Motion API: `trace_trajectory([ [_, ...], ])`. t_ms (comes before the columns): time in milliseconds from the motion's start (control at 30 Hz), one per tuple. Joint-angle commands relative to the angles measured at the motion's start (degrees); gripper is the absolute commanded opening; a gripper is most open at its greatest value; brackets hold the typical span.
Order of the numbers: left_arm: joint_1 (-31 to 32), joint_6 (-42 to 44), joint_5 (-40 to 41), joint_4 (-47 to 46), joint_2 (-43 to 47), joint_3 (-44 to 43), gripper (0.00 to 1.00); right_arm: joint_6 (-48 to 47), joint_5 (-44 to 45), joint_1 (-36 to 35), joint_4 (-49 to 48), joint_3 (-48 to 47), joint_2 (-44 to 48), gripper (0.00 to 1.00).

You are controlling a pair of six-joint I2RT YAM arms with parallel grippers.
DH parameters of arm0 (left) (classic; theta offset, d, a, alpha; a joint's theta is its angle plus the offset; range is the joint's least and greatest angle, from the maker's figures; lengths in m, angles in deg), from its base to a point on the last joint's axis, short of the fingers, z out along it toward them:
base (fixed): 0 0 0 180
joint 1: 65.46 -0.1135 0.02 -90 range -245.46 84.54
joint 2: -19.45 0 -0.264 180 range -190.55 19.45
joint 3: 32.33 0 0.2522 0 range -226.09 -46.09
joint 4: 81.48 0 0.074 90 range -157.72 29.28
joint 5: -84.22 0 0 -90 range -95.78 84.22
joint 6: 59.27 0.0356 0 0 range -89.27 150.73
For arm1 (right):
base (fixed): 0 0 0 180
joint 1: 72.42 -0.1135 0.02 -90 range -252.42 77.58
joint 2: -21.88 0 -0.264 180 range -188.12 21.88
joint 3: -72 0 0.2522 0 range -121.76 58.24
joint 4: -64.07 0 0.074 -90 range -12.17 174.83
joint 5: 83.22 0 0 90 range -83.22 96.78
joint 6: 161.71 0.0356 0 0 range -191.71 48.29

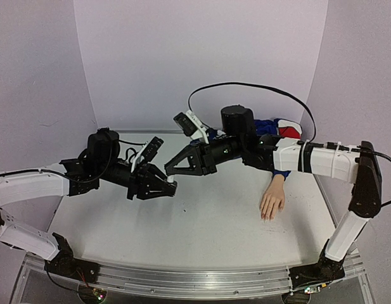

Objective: Paint the nails

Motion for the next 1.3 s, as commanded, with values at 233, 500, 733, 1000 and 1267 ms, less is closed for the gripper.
trace_trajectory([
  [233,-0.1,0.3,34.4,-2.7,1.9,-3.1,0.0,0.5,8.7,-0.5,-2.6,2.2,1.4,0.0],
  [500,-0.1,-0.7,67.4,-3.1,-5.8,-8.2,0.0,9.5,68.5,-8.2,11.6,-0.2,0.6,0.0],
  [733,-0.1,-2.6,65.2,-3.5,-13.0,-11.3,0.0,12.3,86.9,-16.1,16.3,-8.5,-5.0,0.0],
  [1000,-0.1,0.3,49.5,-3.2,-7.7,-4.3,0.0,4.7,67.9,-7.4,13.2,-3.2,2.5,0.32],
  [1267,-0.3,1.4,29.1,-0.5,-1.3,0.4,0.0,-4.8,35.3,0.8,10.5,1.3,7.7,0.76],
])
